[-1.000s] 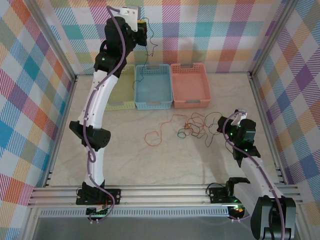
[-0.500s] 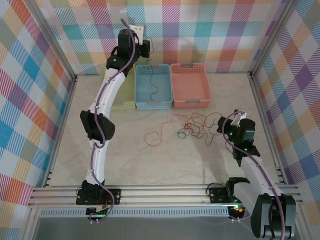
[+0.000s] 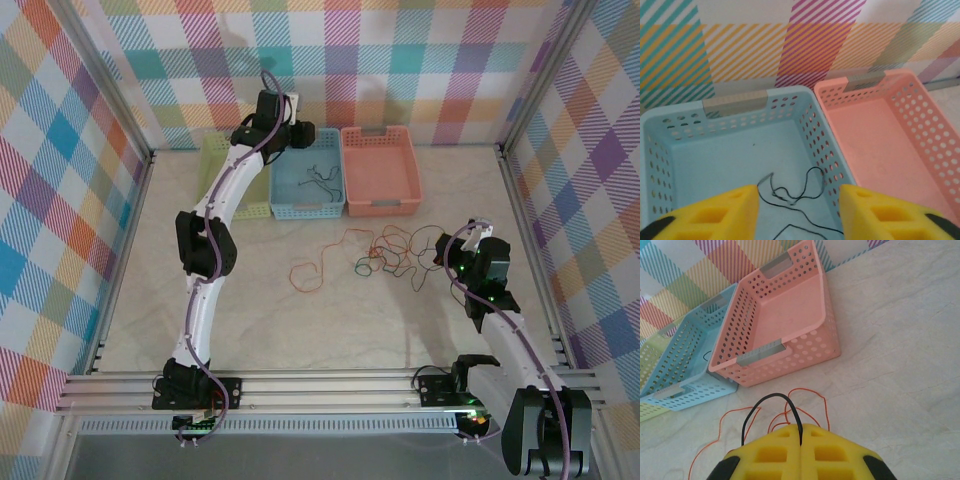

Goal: Untangle the cables

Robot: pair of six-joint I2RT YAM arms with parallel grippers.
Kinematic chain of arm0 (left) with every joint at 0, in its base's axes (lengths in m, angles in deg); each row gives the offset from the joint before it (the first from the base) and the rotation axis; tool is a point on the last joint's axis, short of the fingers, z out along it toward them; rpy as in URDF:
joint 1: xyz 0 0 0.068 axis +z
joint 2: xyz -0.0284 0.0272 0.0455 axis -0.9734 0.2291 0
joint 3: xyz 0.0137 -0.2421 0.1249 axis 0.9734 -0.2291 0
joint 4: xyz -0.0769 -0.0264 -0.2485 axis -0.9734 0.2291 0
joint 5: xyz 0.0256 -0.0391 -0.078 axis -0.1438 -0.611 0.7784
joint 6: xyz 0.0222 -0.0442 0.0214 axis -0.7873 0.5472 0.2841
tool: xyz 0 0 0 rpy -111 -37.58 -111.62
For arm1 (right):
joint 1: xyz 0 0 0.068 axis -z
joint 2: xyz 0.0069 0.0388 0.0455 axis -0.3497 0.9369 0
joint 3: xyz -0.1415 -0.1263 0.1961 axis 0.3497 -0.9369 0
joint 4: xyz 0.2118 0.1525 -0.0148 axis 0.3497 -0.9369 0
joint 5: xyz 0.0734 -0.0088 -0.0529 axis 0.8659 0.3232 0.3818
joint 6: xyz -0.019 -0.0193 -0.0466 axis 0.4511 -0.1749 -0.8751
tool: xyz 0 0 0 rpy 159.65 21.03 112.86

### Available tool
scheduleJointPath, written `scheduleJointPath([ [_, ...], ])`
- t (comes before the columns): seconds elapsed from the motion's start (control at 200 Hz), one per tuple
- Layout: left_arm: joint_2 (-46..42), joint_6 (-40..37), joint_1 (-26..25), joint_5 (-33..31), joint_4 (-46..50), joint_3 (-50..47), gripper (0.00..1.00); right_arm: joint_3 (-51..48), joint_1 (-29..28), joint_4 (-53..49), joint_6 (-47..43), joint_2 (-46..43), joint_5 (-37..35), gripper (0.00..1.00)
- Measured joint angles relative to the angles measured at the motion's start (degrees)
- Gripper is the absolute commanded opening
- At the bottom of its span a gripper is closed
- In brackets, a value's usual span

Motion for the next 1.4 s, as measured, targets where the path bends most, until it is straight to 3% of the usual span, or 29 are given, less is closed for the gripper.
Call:
scheduleJointPath([
  [0.21,-1.03,0.57,0.04,0.00,6.14,-0.33,0.52,0.00,0.00,-0.02,0.00,-0.02,0.02,0.00],
  [0.335,-9.68,1.42,0.04,0.70,5.99,-11.15,0.52,0.00,0.00,-0.02,0.00,-0.04,0.02,0.00],
  [0.685,-69.53,9.84,-0.81,4.33,-12.55,-70.34,0.55,0.26,0.00,-0.87,0.02,-4.44,2.34,0.00],
  [0.855,-88.21,14.16,-1.57,7.30,-14.69,-89.64,0.57,6.60,-0.42,-4.07,1.05,-7.48,7.43,0.00],
  [0.995,-95.01,15.37,-1.64,8.37,-9.66,-96.02,0.58,17.79,-2.49,-6.19,2.80,-8.31,10.47,0.00],
  [1.16,-103.86,15.93,-1.64,9.25,-3.02,-96.54,0.60,30.77,-5.73,-7.61,4.57,-6.64,12.48,0.00],
  [1.4,-108.39,12.87,-1.66,7.58,5.55,-92.32,0.61,48.22,-10.49,-7.30,7.80,5.53,14.14,0.00],
])
